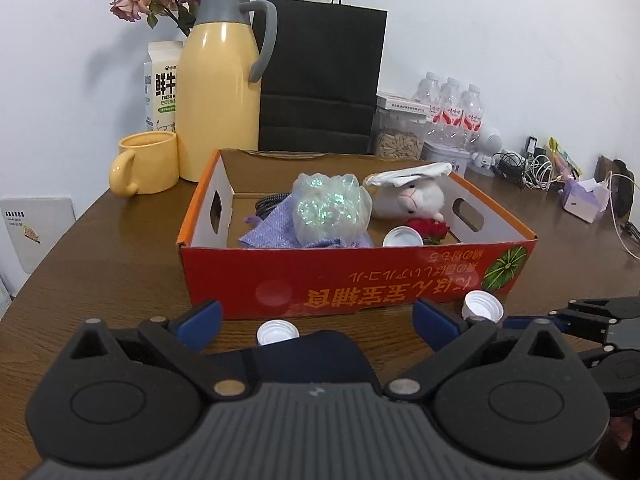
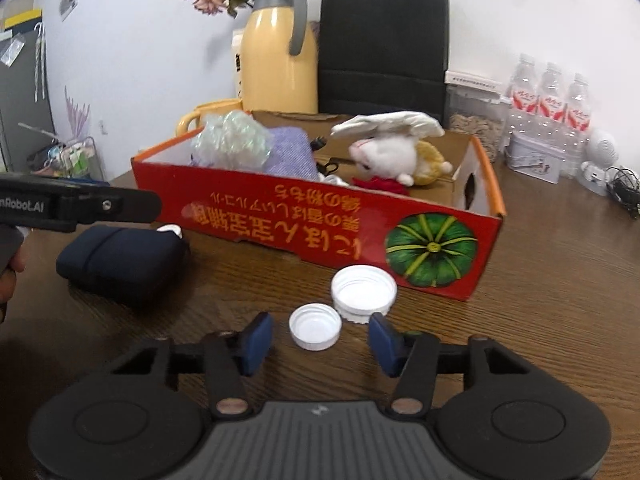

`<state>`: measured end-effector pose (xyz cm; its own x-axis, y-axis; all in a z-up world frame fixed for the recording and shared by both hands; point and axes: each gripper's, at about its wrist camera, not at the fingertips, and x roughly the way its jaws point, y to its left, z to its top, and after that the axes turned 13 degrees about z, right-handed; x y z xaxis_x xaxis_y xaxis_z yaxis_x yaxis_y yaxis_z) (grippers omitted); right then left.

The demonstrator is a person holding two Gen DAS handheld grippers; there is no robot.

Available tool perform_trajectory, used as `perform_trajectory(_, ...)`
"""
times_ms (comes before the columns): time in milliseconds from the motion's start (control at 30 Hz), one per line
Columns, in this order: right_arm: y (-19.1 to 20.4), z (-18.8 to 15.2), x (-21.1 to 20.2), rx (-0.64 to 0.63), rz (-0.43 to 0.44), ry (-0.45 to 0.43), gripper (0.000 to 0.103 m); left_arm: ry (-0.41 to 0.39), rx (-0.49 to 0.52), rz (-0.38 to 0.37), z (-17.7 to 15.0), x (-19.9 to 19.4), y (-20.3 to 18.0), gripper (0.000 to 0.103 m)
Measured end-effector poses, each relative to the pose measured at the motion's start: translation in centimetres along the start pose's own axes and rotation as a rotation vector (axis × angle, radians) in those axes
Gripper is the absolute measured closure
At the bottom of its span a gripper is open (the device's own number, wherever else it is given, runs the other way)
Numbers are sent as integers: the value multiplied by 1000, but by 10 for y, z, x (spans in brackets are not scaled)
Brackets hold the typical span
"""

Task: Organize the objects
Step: 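Grasp a white bottle cap on the table with the right tool, then grasp another white cap with the left tool while the right tool holds its cap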

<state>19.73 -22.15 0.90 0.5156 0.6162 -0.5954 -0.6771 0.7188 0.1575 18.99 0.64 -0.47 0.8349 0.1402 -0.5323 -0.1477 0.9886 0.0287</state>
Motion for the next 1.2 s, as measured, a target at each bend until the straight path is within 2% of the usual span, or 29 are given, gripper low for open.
perform_trajectory(67, 1, 0, 5, -3, -4, 8, 68, 6, 0, -3, 0, 2, -1, 0)
perform_trajectory(133, 2, 0, 6, -5, -3, 1, 75, 9, 5, -5, -1, 3, -1, 0)
perform_trajectory(367, 0, -2, 5, -7, 10, -17, 76, 8, 3, -8, -2, 4, -3, 0)
perform_trajectory(833, -3, -1, -17, -3, 7, -123, 76, 21, 16, -14, -4, 6, -15, 0)
perform_trajectory(1200, -35, -3, -40, 29, -62, -179, 76, 42, 46, -32, -5, 9, -42, 0)
